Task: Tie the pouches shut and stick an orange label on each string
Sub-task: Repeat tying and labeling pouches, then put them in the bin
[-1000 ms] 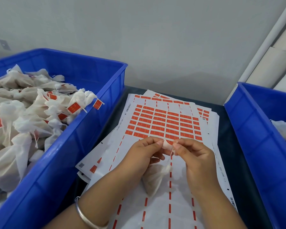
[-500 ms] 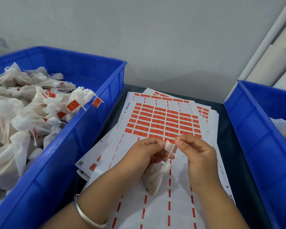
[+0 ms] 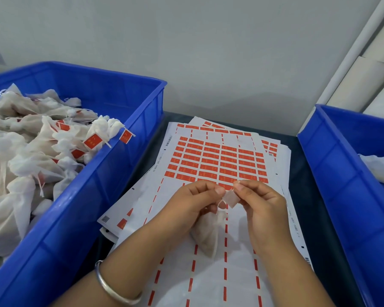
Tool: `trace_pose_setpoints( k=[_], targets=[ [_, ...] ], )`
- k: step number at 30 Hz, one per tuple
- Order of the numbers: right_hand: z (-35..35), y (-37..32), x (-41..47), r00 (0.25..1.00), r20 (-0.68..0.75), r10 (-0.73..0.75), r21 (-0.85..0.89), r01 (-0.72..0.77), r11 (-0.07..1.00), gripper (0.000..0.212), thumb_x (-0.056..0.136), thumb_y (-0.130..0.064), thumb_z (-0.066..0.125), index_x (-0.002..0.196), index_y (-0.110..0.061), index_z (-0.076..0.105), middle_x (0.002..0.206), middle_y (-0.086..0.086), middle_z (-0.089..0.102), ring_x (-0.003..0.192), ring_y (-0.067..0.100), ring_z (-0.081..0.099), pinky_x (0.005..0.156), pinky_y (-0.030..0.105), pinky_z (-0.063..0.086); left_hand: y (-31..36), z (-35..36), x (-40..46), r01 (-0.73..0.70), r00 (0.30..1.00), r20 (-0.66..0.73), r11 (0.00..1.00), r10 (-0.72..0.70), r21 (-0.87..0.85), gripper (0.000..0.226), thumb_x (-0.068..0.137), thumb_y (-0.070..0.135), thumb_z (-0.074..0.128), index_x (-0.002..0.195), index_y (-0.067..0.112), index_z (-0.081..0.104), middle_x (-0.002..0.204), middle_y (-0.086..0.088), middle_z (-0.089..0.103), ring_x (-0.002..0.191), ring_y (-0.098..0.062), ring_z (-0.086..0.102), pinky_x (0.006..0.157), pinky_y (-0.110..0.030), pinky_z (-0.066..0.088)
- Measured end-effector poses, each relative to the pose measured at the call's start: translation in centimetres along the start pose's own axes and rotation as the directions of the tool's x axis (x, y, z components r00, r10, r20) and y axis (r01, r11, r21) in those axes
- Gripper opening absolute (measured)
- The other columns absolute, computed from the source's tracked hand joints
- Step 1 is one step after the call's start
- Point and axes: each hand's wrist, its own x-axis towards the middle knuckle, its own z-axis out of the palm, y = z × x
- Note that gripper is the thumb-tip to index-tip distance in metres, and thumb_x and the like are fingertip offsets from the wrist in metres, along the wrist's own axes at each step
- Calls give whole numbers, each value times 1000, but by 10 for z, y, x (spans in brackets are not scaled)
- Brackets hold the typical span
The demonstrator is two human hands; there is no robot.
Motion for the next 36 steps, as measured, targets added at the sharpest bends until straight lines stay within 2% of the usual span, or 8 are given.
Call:
trace_pose_setpoints(
  k=[4,8,13,16,21,28,32,36],
  targets=[
    [1,0,0,1000,18,10,22,-11,1000,33,86,-18,65,75,-48,73,86,-21,72,87,9,70,84,36,55,0,1,0,-24,1000,-9,1000,24,-4,3,81,26,69,82,23,70,86,7,71,86,-11,64,78,-24,49],
    [3,0,-1,999,35,11,40,-12,999,35,86,-19,64,73,-51,72,83,-21,72,86,12,71,79,32,55,1,3,-2,-41,999,-6,999,41,-9,24,63,34,74,84,22,70,94,6,71,97,-14,64,91,-30,49],
    [4,1,0,999,40,19,56,-21,998,34,85,-20,64,72,-50,72,83,-20,72,87,12,71,77,29,55,0,4,0,-9,999,-33,998,11,64,14,76,20,73,89,17,69,96,-1,71,96,-19,65,93,-35,50],
    [4,1,-1,998,51,26,83,-30,996,32,84,-20,63,72,-48,73,84,-18,73,88,10,71,78,30,55,2,5,0,12,999,-42,994,-7,110,13,76,22,73,88,18,69,94,-2,71,91,-19,65,83,-30,54],
    [3,1,0,997,61,48,99,-54,994,36,87,-15,62,71,-45,74,81,-15,73,85,14,71,81,33,55,2,3,0,63,997,-61,986,-54,153,4,79,22,71,78,21,68,62,14,64,44,2,54,39,-8,36],
    [5,4,1,987,155,41,24,-45,999,14,73,-30,69,76,-43,74,83,-23,71,88,-2,67,75,23,54,-2,2,1,43,998,-55,979,-32,197,9,81,26,69,77,18,69,52,10,57,34,-2,44,38,-11,35],
    [3,7,2,982,188,12,-103,8,995,23,80,-14,72,90,-34,67,82,-18,71,86,-4,67,59,9,50,-4,1,3,3,998,-64,979,11,205,10,81,25,69,75,18,68,58,4,60,35,-2,44,40,-13,37],
    [0,5,5,982,190,9,-164,22,986,24,73,-25,73,90,-39,66,79,-16,72,84,-6,66,58,3,47,-5,0,4,-28,998,-49,980,39,199,9,81,25,70,73,20,68,63,3,64,40,-1,47,42,-12,37]
  ],
)
